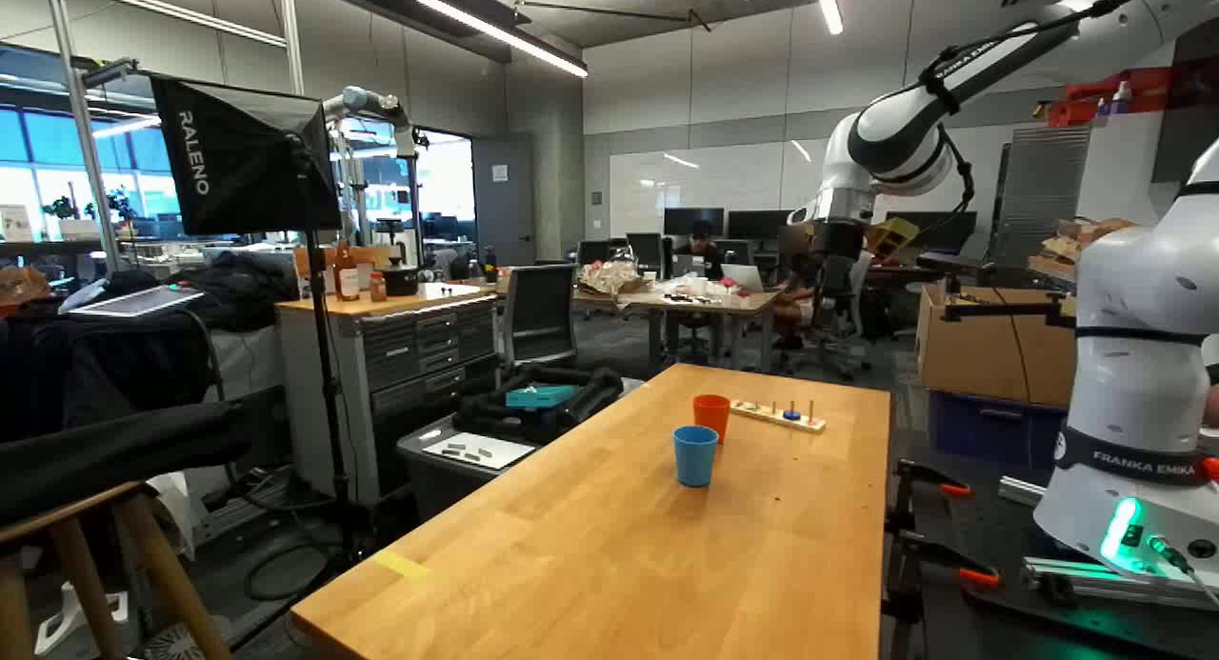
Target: Put the blue cup in the orange cup
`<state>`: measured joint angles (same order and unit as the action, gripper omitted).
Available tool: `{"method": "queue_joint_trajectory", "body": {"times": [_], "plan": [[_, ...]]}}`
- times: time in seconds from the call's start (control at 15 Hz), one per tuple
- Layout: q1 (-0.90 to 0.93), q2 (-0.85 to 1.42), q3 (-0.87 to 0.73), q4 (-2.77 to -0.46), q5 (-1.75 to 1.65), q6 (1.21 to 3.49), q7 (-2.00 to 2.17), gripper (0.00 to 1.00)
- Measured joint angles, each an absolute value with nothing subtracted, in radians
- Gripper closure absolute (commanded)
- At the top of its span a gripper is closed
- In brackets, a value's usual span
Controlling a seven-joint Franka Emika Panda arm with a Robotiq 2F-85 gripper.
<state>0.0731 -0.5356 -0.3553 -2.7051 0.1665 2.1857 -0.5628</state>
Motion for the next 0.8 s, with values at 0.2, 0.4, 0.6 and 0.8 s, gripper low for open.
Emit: {"method": "queue_joint_trajectory", "body": {"times": [0.2, 0.4, 0.6, 0.8], "plan": [[0.073, -0.536, -0.355, -2.703, 0.166, 2.186, -0.563, 0.00], [0.073, -0.536, -0.355, -2.703, 0.166, 2.186, -0.563, 0.00], [0.067, -0.531, -0.338, -2.708, 0.166, 2.190, -0.564, 0.00], [0.092, -0.503, -0.286, -2.718, 0.172, 2.241, -0.570, 0.00]]}}
